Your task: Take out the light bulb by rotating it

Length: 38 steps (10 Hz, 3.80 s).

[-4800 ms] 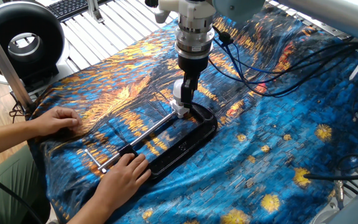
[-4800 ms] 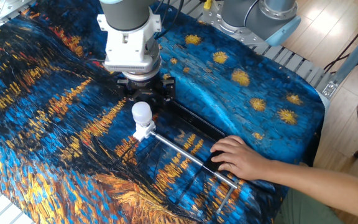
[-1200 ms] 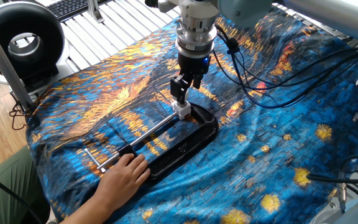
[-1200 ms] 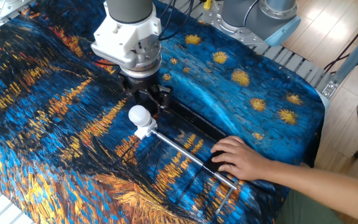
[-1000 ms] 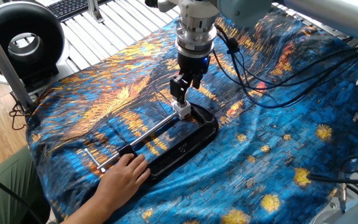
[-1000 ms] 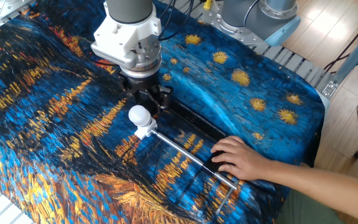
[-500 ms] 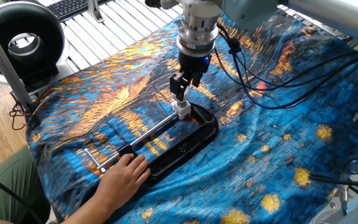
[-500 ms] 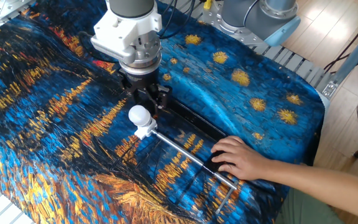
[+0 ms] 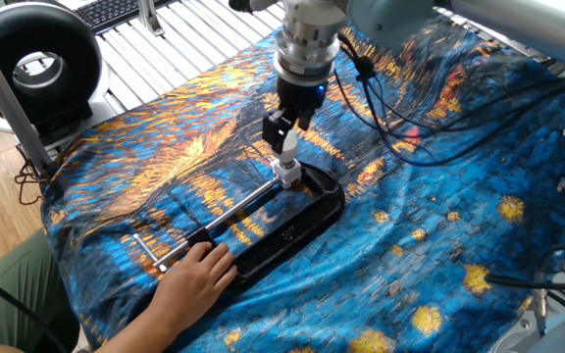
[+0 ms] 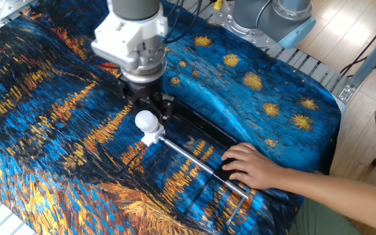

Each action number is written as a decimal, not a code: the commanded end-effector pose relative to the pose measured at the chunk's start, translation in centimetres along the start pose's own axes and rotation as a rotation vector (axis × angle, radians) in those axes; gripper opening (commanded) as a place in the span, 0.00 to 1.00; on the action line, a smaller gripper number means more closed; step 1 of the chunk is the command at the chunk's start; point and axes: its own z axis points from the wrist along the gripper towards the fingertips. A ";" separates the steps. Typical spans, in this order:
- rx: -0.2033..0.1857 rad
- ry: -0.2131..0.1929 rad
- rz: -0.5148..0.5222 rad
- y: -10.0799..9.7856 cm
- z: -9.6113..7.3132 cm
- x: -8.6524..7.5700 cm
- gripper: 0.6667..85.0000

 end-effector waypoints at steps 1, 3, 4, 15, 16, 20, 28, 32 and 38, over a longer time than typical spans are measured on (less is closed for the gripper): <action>-0.010 0.019 -0.026 0.2 0.1 -2.0 0.79; 0.000 0.027 -0.068 -0.5 0.5 -2.1 0.78; -0.005 0.031 -0.070 -0.6 0.6 -1.9 0.77; 0.004 0.111 0.024 -0.4 -0.9 1.0 0.32; 0.012 0.117 0.027 -0.3 -1.4 1.3 0.30; 0.068 0.110 -0.011 -1.6 -2.8 1.4 0.30; 0.141 0.023 -0.199 -7.5 -0.6 1.5 0.38; 0.089 0.009 -0.251 -7.3 0.8 2.0 0.58; 0.091 0.010 -0.282 -7.8 0.9 2.5 0.75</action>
